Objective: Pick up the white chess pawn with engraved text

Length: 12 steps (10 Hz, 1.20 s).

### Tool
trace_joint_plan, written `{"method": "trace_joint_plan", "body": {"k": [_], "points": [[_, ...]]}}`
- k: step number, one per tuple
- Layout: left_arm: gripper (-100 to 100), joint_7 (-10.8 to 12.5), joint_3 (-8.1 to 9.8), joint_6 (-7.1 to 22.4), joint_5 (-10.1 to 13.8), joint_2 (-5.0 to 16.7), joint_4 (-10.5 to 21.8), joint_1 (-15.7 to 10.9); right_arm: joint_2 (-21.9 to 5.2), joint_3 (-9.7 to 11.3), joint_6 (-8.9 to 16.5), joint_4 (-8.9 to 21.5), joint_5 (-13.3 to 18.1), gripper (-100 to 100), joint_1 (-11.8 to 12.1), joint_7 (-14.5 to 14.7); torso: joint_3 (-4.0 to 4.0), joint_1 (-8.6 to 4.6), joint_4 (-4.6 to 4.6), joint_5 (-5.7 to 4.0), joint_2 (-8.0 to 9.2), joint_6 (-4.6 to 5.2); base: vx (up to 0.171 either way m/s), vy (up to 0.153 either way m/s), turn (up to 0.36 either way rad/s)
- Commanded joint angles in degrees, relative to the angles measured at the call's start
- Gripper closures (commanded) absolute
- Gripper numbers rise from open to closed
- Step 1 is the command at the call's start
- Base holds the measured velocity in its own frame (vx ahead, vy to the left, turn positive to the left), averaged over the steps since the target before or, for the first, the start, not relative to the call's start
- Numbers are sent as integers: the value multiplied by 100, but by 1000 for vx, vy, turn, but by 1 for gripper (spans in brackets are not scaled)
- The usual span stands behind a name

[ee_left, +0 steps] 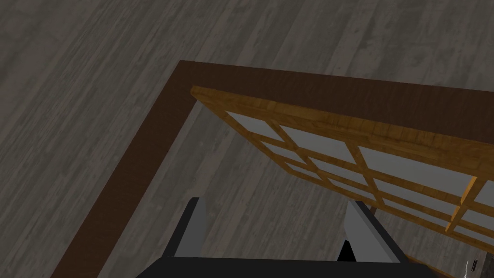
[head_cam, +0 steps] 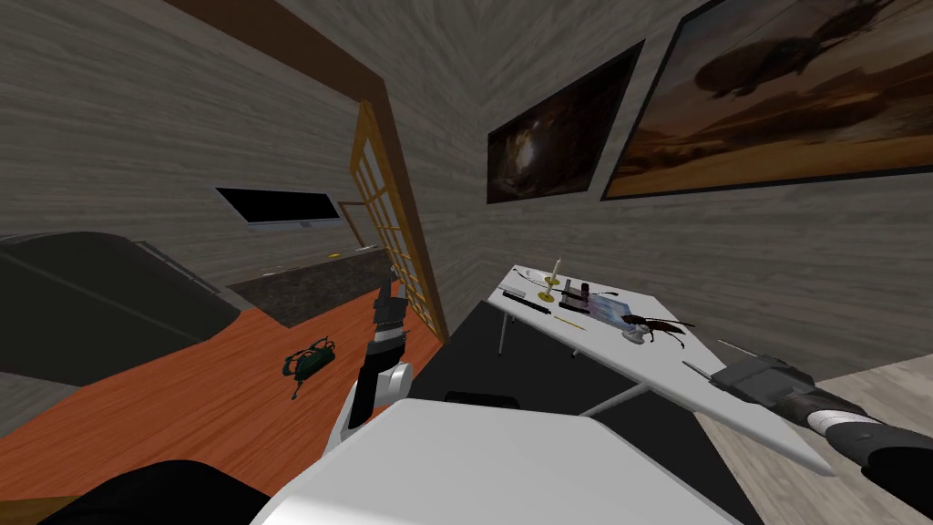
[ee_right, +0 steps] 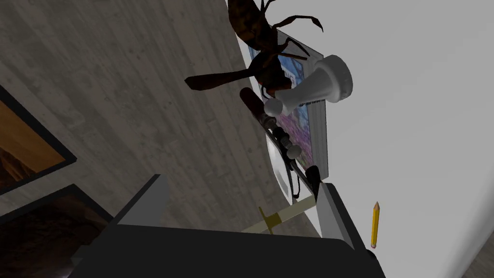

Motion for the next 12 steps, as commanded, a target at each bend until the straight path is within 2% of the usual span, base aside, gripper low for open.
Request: {"method": "trace_joint_plan", "body": {"k": [1, 3, 4, 6, 7, 8, 9, 11, 12], "points": [[0, 0, 0, 0, 0, 0, 0, 0, -149, -34, -84, -5, 45, -100, 172, 61, 0, 0, 0, 0, 0, 0, 1, 31, 40], [0, 0, 0, 0, 0, 0, 0, 0, -543, -105, -306, -39, 192, -100, 560, 188, -1, -5, 0, -1, -1, 1, 11, 34, 114], [0, 0, 0, 0, 0, 0, 0, 0, -583, -105, -306, -39, 192, -100, 652, 188, -4, -3, -1, -1, -6, 0, 17, 22, 64], [0, 0, 0, 0, 0, 0, 0, 0, -977, -149, -528, -62, 330, -100, 1061, 273, -5, -10, -2, -3, -8, 1, 25, 18, 142], [0, 0, 0, 0, 0, 0, 0, 0, -1014, -149, -528, -62, 330, -100, 1152, 273, -7, -11, -3, -3, -13, -1, 29, 7, 58], [0, 0, 1, 0, 0, 0, 0, 1, -1225, -160, -637, -69, 395, -100, 1363, 299, -7, -14, -3, -5, -12, 4, 30, 9, 80], [0, 0, 1, 0, 0, 0, 0, 1, -1225, -160, -637, -69, 395, -100, 1405, 299, -8, -14, -3, -4, -13, 1, 24, 4, 65], [0, 0, 1, 0, 0, 0, 0, 0, -1625, -162, -847, -72, 514, -100, 1792, 318, -7, -16, -3, -5, -11, 0, 35, 4, 148], [0, 0, 1, 0, 0, 0, 0, 1, -1632, -162, -847, -72, 514, -100, 1912, 318, -11, -16, -4, -5, -19, -1, 39, -4, 74]]}}
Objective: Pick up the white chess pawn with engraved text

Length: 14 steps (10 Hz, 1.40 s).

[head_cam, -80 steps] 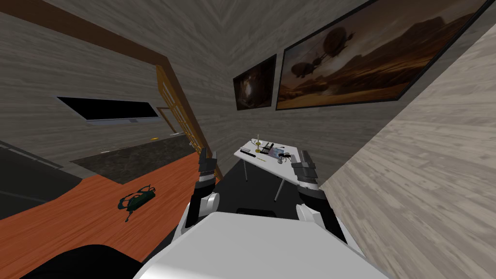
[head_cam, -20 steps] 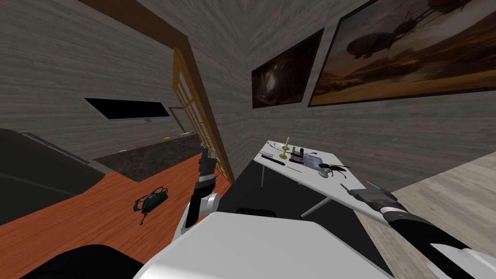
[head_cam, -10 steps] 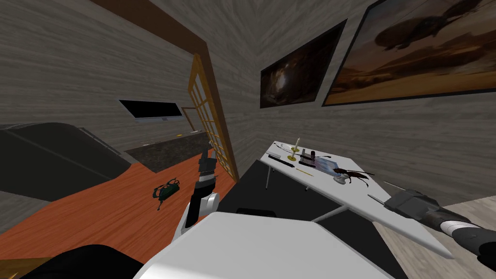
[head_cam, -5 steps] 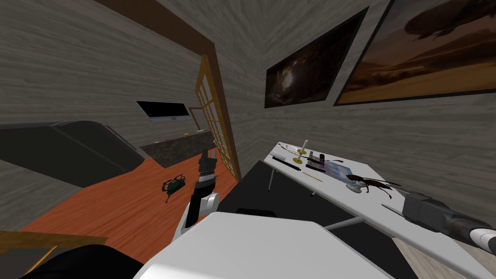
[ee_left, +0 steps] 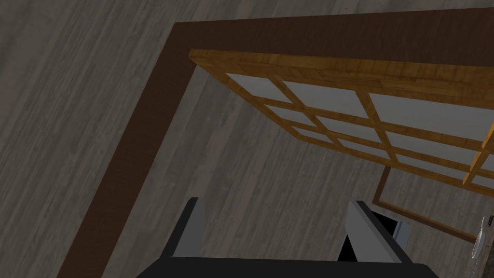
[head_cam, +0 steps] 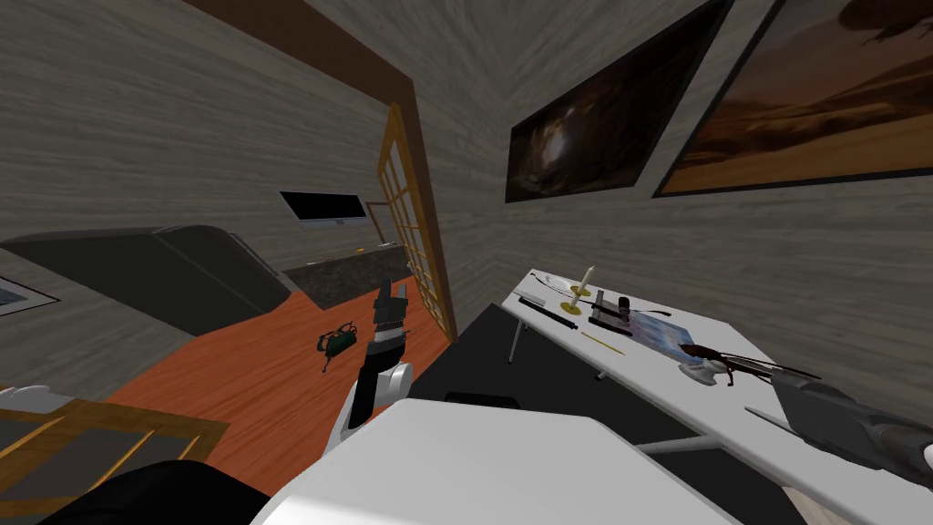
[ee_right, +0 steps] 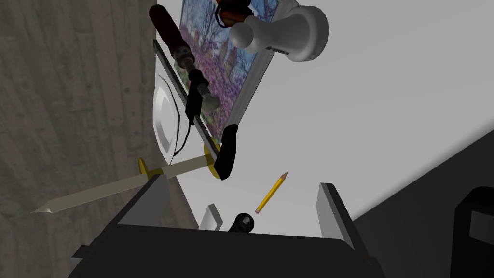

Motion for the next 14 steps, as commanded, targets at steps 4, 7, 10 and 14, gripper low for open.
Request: {"method": "trace_joint_plan", "body": {"k": [4, 7, 10, 14], "points": [[0, 0, 0, 0, 0, 0, 0, 0, -561, 12, -342, 34, 154, -100, 735, -16, 1, -3, 0, -1, 1, -2, 40, -13, 111], [0, 0, 0, 0, 0, 0, 0, 0, -885, 64, -510, 68, 231, -100, 1270, -87, -3, -8, -1, -2, -5, -2, 51, -30, 136], [0, 0, 1, 0, 0, 0, 0, 1, -1165, 127, -654, 114, 293, -100, 1695, -179, -5, -17, -2, -6, -8, 2, 54, -49, 103], [0, 0, 1, 0, 0, 1, 0, 1, -1584, 254, -859, 232, 376, -100, 2366, -382, -7, -30, -3, -9, -13, 0, 63, -80, 144]]}}
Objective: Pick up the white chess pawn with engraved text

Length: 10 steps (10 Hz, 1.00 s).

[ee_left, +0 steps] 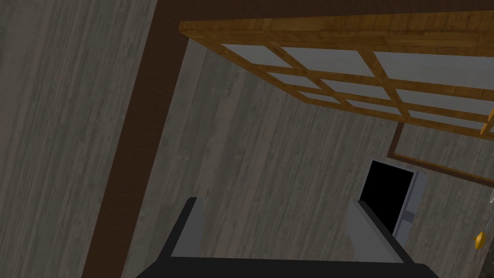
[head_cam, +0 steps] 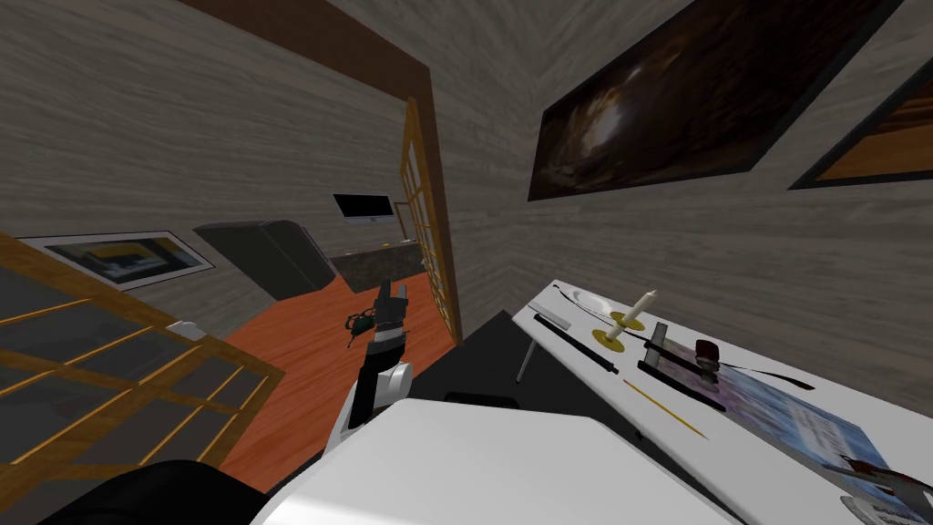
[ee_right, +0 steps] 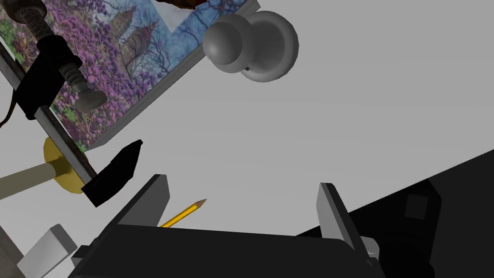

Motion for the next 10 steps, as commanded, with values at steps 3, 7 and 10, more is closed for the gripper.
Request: {"method": "trace_joint_plan", "body": {"k": [3, 7, 10], "points": [[0, 0, 0, 0, 0, 0, 0, 0, -207, -21, -90, 33, 49, -100, 410, -172, 8, 14, 4, 3, 14, 2, 31, -76, 62], [0, 0, 0, 0, 0, 0, 0, 0, -297, 84, -124, 173, 50, 0, 491, -197, 10, -4, 4, -5, 16, 3, 30, -112, 54], [0, 0, -1, 0, 0, -1, 0, 0, -163, 436, 127, 93, 101, -100, 328, -181, 13, 34, 6, 7, 22, 4, 14, -21, 43]]}}
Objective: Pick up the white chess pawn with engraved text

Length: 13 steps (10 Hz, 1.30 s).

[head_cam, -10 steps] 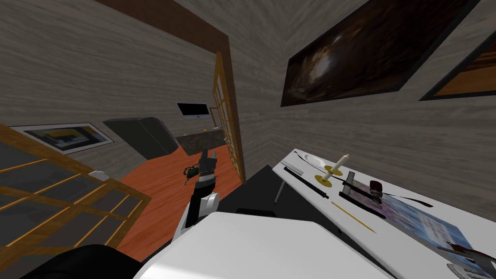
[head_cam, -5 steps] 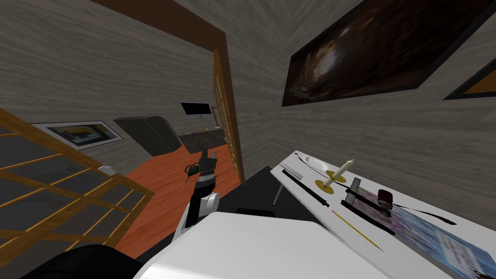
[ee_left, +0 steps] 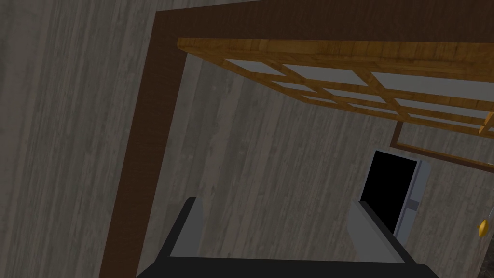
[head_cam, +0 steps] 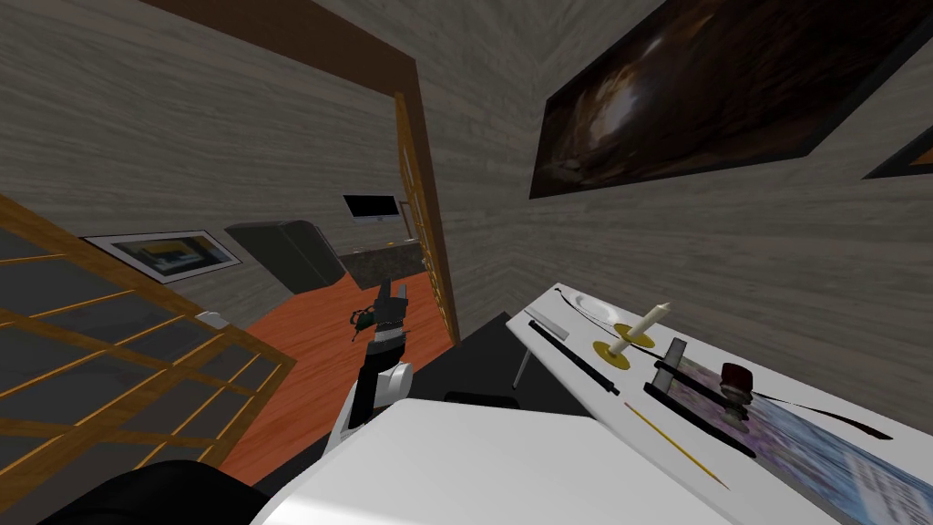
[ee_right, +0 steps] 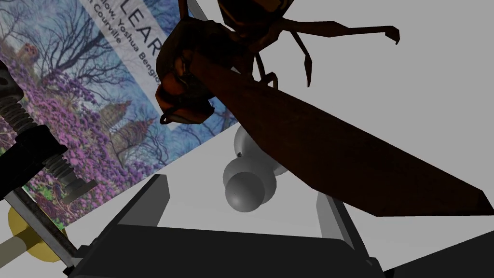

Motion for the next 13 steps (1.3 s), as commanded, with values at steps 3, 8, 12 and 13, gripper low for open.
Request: {"method": "trace_joint_plan", "body": {"k": [3, 8, 12, 13], "points": [[0, 0, 0, 0, 0, 0, 0, 0, 34, 162, 84, 8, 7, 100, -104, 19, 1, 5, 0, 2, 2, 0, 7, -12, 16], [0, 0, 0, 0, 0, 0, 0, 0, 38, 167, 77, 7, 7, 0, -98, 17, -1, 3, 1, 2, -2, -7, 0, 0, -4], [0, 0, 0, 0, 0, 0, 0, 0, -112, -297, -192, 55, -39, 100, 147, -19, 2, 16, 2, 7, 3, -6, -13, 21, -37], [0, 0, 0, 0, 0, 0, 0, 0, -88, -218, -151, 63, -37, 100, 96, -3, 2, 17, 2, 8, 3, -7, -7, 10, -4]]}}
